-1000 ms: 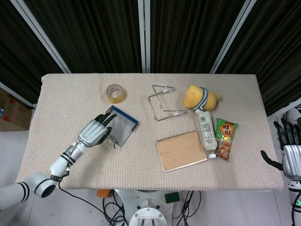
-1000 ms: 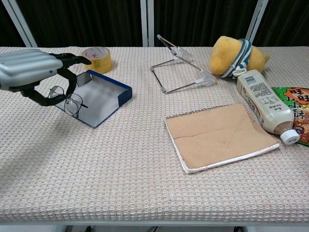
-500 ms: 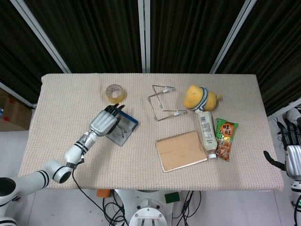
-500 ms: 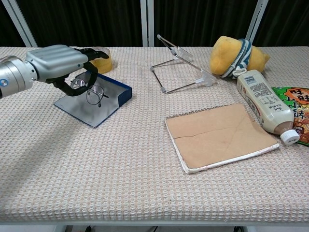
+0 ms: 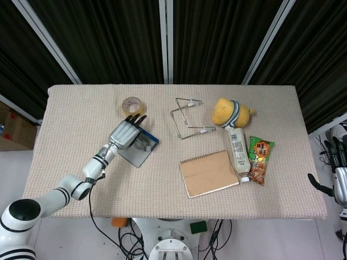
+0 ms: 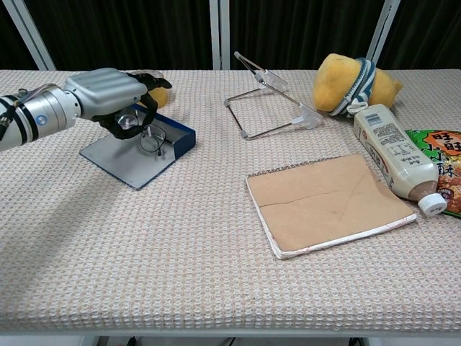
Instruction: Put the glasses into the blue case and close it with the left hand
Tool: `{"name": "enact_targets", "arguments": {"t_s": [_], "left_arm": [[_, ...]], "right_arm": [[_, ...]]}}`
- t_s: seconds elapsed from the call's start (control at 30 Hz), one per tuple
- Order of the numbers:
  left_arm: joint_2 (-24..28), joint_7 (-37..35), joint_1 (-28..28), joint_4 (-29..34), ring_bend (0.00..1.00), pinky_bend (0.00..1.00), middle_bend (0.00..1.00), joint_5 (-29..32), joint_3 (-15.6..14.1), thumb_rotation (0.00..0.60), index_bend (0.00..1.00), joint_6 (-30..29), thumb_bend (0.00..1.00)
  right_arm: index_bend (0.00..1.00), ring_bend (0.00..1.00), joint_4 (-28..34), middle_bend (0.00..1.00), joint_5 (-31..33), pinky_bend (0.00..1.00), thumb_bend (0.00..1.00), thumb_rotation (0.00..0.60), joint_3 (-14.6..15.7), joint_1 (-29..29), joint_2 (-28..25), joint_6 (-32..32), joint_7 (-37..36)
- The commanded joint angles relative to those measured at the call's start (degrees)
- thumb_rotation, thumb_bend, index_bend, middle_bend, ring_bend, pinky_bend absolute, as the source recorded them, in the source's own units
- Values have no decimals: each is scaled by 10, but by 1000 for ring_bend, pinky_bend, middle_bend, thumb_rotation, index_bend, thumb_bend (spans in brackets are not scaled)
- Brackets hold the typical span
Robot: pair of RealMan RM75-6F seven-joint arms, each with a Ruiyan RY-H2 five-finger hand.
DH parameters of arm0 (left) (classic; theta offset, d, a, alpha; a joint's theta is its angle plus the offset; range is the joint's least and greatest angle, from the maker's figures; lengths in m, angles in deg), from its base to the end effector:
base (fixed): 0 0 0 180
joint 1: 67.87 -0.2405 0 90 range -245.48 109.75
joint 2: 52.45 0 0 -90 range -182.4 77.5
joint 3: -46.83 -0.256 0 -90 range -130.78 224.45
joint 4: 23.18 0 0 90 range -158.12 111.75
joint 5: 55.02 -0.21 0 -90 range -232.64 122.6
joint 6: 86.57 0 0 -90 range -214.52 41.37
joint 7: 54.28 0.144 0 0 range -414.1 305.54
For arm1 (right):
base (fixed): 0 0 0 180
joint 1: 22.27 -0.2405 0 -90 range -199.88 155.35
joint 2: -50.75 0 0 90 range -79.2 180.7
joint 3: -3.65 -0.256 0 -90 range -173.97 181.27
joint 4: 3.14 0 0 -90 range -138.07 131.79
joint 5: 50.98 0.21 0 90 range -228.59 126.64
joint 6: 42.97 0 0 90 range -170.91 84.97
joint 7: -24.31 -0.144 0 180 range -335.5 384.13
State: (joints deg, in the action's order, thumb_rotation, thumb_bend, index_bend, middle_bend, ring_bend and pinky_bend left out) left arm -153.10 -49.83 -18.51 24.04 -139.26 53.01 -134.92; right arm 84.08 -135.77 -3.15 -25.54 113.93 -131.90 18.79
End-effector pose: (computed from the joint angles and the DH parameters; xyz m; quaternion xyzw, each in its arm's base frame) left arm -0.1788 0.4076 -0.0474 -0.8201 -0.2196 -0.3072 0.4298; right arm -0.3265 -0.1864 0.1940 0.5545 -0.3544 0.4192 0.6255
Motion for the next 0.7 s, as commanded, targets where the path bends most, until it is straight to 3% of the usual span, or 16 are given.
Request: {"name": "enact_targets", "arguments": {"t_s": [0.03,0.43,0.53,0.7], "left_arm": [[-9,-6,6,-13,0,162,0,0,-1,600,663,3,468],[-24,-10,17,-36,0,163,0,1,-5,600,653,5,468],[-22,-7,20,-36,0,163,0,-3,-9,600,604,4,462],[-18,-5,18,-33,0,163,0,-1,-10,600,396,-1,421]], "right_arm": [[0,0,-3,0,1,45,249,600,0,-1,2,2,-2],[0,0,-7,0,3,45,258,600,0,1,2,2,-5],[0,0,-6,0,5,46,270,600,-1,1,2,3,-5],[0,0,-5,0,4,45,272,600,-1,-1,1,6,-4]]}}
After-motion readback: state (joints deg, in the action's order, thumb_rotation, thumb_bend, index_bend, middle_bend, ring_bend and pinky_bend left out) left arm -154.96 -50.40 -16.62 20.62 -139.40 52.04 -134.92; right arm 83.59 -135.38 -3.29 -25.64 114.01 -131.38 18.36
